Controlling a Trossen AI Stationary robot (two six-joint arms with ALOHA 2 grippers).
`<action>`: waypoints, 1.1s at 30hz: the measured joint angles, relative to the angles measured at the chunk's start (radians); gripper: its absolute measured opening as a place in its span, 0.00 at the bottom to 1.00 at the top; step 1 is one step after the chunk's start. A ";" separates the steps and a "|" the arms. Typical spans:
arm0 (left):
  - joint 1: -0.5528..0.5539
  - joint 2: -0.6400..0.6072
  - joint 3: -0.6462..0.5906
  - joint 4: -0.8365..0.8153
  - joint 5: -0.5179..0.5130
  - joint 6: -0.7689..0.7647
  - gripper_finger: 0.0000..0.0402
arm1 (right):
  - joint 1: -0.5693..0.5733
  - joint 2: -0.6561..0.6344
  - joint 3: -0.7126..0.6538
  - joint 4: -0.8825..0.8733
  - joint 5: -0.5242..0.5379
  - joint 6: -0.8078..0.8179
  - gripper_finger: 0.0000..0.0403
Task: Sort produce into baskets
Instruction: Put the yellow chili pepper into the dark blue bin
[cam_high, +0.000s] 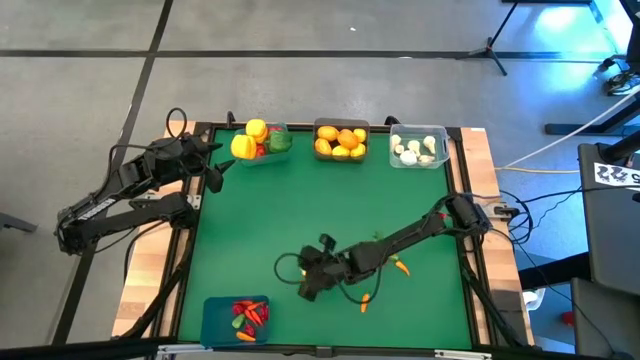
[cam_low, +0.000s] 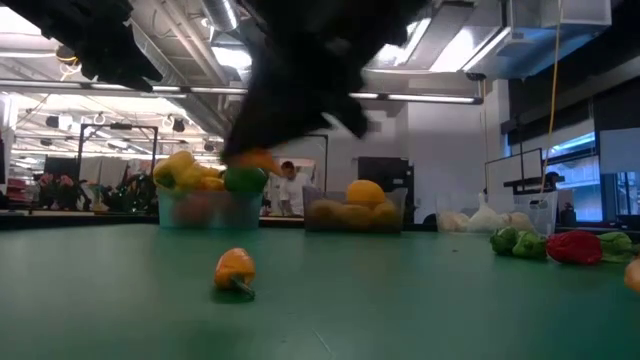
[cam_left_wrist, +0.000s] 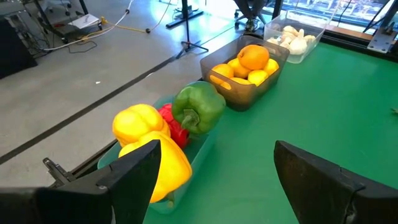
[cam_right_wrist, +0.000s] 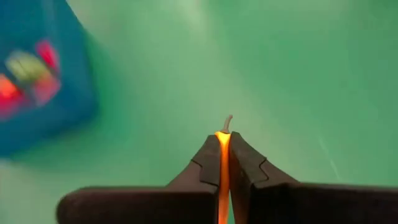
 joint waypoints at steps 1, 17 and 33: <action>0.000 0.000 0.000 0.000 0.000 0.000 0.77 | -0.011 0.000 0.000 0.054 -0.005 -0.024 0.01; 0.000 0.000 0.000 0.000 0.000 -0.001 0.77 | -0.085 0.115 0.096 0.740 -0.236 -0.146 0.03; 0.000 0.000 0.000 0.000 -0.001 -0.002 0.77 | -0.043 0.483 0.655 0.414 -0.367 -0.300 0.03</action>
